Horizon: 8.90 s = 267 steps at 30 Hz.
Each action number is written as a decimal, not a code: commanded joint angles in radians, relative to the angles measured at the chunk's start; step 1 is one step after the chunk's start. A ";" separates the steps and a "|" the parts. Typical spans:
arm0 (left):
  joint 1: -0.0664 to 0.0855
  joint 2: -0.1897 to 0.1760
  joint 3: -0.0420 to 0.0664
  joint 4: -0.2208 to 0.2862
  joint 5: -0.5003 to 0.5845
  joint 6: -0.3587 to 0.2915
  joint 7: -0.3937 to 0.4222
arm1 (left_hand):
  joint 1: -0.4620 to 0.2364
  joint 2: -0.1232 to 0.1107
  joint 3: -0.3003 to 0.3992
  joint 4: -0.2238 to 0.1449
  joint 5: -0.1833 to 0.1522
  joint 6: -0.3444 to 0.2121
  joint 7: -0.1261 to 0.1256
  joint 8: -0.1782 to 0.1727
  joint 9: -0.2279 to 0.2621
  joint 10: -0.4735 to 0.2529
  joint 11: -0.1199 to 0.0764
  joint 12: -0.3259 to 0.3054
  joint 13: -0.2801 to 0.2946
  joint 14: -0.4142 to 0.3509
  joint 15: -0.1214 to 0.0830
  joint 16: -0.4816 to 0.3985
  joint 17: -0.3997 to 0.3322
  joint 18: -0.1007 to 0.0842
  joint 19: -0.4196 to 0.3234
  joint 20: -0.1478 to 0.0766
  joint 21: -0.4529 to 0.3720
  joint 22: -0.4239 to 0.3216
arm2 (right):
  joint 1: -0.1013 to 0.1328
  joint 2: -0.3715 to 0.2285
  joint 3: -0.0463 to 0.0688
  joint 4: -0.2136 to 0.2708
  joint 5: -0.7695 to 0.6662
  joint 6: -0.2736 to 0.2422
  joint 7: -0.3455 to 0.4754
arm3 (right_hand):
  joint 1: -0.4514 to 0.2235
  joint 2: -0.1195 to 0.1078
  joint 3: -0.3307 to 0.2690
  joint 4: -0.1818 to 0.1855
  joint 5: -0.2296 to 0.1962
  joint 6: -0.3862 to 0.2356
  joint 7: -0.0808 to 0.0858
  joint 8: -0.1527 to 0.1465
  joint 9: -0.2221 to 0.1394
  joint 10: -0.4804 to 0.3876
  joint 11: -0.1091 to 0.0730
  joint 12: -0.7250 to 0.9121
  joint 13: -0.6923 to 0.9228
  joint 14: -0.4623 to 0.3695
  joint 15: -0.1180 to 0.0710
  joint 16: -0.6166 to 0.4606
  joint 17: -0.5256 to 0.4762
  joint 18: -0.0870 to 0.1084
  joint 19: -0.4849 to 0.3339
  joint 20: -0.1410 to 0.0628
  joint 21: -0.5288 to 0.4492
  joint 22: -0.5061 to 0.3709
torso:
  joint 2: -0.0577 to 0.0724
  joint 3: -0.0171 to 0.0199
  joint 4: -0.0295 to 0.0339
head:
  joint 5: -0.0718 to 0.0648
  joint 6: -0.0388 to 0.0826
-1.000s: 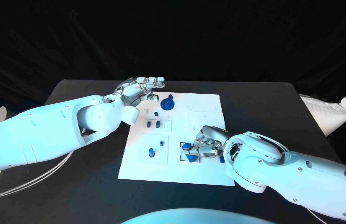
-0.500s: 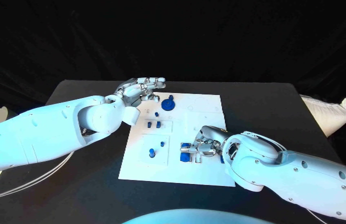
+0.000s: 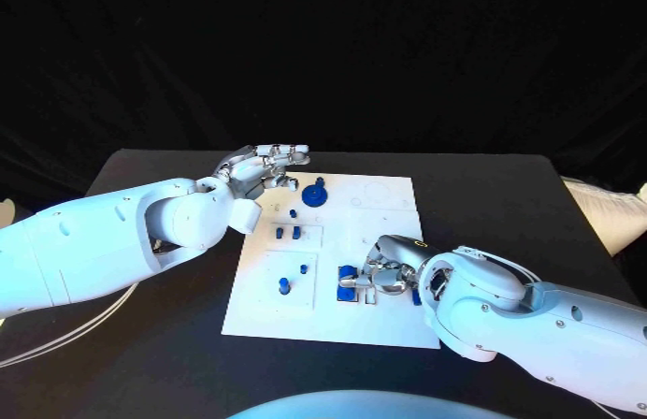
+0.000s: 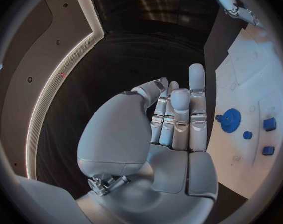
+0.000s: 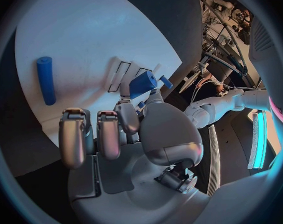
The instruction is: Assemble the parts on the task board
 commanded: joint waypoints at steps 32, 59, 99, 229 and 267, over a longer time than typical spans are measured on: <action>0.000 0.000 0.001 0.003 -0.003 0.021 0.000 | -0.008 -0.001 -0.005 0.002 0.002 -0.005 0.005 0.004 -0.001 -0.005 0.000 0.004 -0.001 -0.007 0.002 -0.003 -0.001 0.010 -0.008 -0.002 -0.005 -0.001 | -0.011 0.025 -0.006 -0.033 -0.063 -0.020 0.003 | 0.142 0.025 0.034 -0.079 -0.012 0.023 -0.011 0.015 0.030 0.042 -0.012 0.094 0.088 0.079 -0.017 0.005 0.119 -0.012 0.039 -0.011 0.008 0.111 | 0.000 -0.0001 0.0003 | 0.002 -0.004; 0.000 -0.009 0.000 0.011 -0.003 0.019 0.001 | -0.009 0.002 -0.005 0.001 0.003 -0.006 0.004 0.004 -0.001 -0.008 0.000 0.007 -0.001 -0.010 0.002 -0.004 -0.007 0.010 -0.010 -0.002 -0.007 -0.002 | 0.002 -0.277 0.007 0.100 -0.032 -0.110 0.025 | 0.180 0.019 0.037 -0.091 0.084 -0.037 0.021 -0.065 0.006 0.015 0.015 0.031 0.053 0.077 0.005 0.000 0.111 -0.010 0.034 0.007 0.000 0.102 | -0.004 -0.0004 -0.0157 | -0.019 0.001; 0.000 -0.005 -0.001 0.006 -0.004 0.024 -0.004 | -0.009 0.003 -0.005 0.000 0.003 -0.006 0.004 0.005 -0.001 -0.009 -0.001 0.009 -0.001 -0.011 0.002 -0.004 -0.007 0.010 -0.010 -0.002 -0.007 -0.002 | -0.065 -0.190 -0.003 0.012 -0.244 0.081 0.013 | 0.262 0.016 0.079 -0.151 -0.032 -0.004 0.010 -0.072 0.016 0.006 0.005 0.005 0.044 0.074 -0.005 -0.007 0.101 -0.007 0.027 -0.002 -0.010 0.091 | -0.004 -0.0034 -0.0106 | -0.024 -0.004; 0.000 -0.004 -0.003 0.012 -0.026 0.032 -0.021 | -0.007 0.009 -0.003 -0.004 0.003 -0.007 0.005 0.005 -0.001 -0.014 0.000 0.014 -0.002 -0.016 0.002 -0.006 -0.018 0.011 -0.012 -0.001 -0.008 -0.003 | -0.055 -0.044 0.007 -0.010 0.096 -0.025 0.004 | -0.108 -0.093 0.473 -0.086 0.163 0.102 -0.038 -0.033 0.140 0.089 -0.036 0.151 0.178 0.091 -0.037 0.035 0.189 -0.026 0.064 -0.030 0.043 0.171 | -0.001 -0.0064 0.0016 | -0.016 -0.015; -0.002 0.014 -0.005 -0.044 -0.023 0.002 0.006 | -0.021 0.009 -0.007 -0.003 0.003 -0.010 0.006 0.007 -0.001 -0.028 0.004 0.021 -0.006 -0.092 0.007 -0.076 -0.133 0.010 -0.046 0.003 -0.029 -0.012 | 0.045 -0.157 0.010 -0.096 0.783 -0.285 0.591 | 0.209 -0.091 0.306 -0.140 0.170 -0.097 0.049 -0.160 0.076 -0.126 0.037 -0.405 -0.121 0.010 0.021 -0.191 -0.128 0.046 -0.089 0.020 -0.213 -0.120 | -0.028 -0.0124 -0.0112 | -0.029 0.022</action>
